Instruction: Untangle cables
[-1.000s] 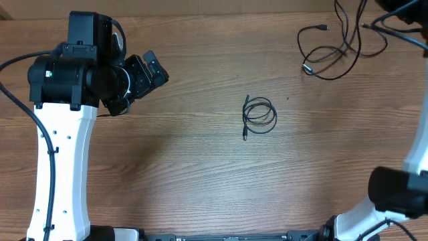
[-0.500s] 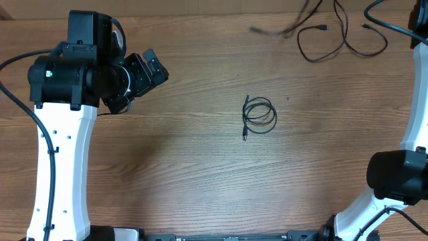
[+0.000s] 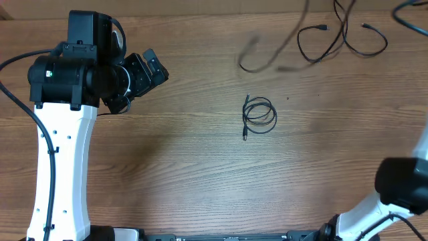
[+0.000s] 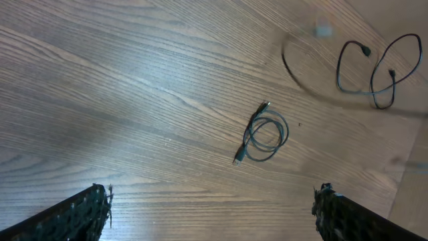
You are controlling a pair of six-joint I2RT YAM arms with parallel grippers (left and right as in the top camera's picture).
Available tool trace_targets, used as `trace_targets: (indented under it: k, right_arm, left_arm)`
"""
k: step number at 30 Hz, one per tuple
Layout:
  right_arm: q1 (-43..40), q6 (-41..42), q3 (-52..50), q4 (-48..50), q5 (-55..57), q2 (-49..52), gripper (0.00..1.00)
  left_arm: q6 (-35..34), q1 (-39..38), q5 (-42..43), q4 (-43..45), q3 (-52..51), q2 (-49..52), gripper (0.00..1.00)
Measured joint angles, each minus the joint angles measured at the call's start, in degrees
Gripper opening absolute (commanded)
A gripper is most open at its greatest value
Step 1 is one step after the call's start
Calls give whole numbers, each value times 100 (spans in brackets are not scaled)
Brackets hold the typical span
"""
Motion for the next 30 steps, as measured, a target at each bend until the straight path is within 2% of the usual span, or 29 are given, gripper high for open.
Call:
trace_targets:
  k: [8, 12, 16, 21, 25, 30]
  right_arm:
    - [-990, 479, 0, -74, 363, -514, 4]
    - [-1456, 588, 0, -704, 544, -542, 4]
    - [-1805, 566, 7, -1751, 925, -540, 4]
    - [-1982, -337, 15, -3639, 1941, -540, 4]
    - [-1930, -1438, 15, -5082, 3462, -538, 4]
    - [-1860, -2142, 15, -5810, 5176, -522, 4]
  left_arm:
    - [0, 0, 0, 0, -4, 0, 100]
    - [0, 0, -2, 2, -4, 0, 100]
    - [0, 0, 0, 4, -4, 0, 100]
    - [0, 0, 0, -9, -13, 0, 100]
    - [0, 0, -2, -26, -15, 0, 100]
    - [0, 0, -2, -11, -15, 0, 100]
